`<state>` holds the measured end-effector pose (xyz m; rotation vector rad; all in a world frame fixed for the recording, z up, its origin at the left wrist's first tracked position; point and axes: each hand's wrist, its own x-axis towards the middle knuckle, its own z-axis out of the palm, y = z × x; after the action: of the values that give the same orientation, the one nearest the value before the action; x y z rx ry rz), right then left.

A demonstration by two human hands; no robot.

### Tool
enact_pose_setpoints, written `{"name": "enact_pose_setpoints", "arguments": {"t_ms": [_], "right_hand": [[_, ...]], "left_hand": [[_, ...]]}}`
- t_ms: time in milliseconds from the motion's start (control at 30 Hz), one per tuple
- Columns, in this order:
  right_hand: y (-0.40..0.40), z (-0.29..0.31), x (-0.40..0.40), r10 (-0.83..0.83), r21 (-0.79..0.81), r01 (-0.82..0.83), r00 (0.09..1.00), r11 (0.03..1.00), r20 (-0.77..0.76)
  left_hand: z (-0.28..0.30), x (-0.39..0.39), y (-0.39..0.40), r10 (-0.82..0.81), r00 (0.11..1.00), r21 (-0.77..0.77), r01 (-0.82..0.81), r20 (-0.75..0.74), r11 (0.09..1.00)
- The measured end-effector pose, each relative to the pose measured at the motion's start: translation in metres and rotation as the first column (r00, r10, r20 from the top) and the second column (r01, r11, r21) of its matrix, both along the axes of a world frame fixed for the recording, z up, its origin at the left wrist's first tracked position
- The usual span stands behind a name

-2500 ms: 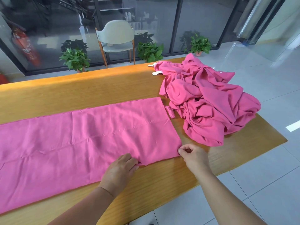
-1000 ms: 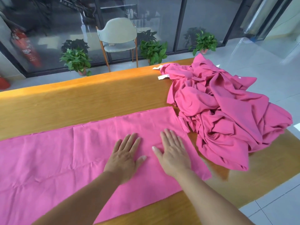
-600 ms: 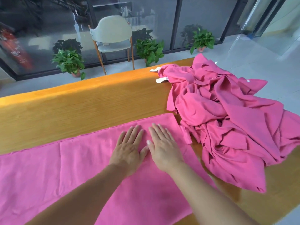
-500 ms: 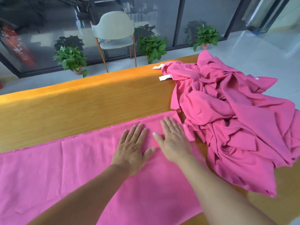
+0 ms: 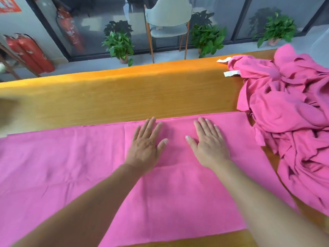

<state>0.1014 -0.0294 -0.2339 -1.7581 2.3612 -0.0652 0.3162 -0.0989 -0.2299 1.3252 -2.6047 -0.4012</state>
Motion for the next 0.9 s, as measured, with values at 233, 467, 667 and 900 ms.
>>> {"name": "enact_pose_setpoints", "arguments": {"t_ms": [233,467,667,900], "right_hand": [[0.015,0.016,0.135,0.262,-0.229,-0.211,0.938,0.95,0.226],[0.022,-0.001,0.077,0.151,-0.085,-0.15,0.988,0.985,0.005],[0.041,-0.003,-0.029,-0.077,0.021,0.078,0.995,0.997,-0.067],[0.075,0.033,0.08,0.23,-0.388,-0.127,0.945,0.913,0.233]], "left_hand": [[-0.009,0.069,0.039,0.232,0.972,-0.055,-0.233,-0.032,0.971],[-0.015,0.081,0.04,0.277,0.942,-0.007,-0.281,0.187,0.96],[-0.01,0.082,0.041,0.264,0.942,0.033,-0.276,0.205,0.96],[0.03,0.128,0.074,0.182,0.963,0.055,-0.175,-0.2,0.983]]}}
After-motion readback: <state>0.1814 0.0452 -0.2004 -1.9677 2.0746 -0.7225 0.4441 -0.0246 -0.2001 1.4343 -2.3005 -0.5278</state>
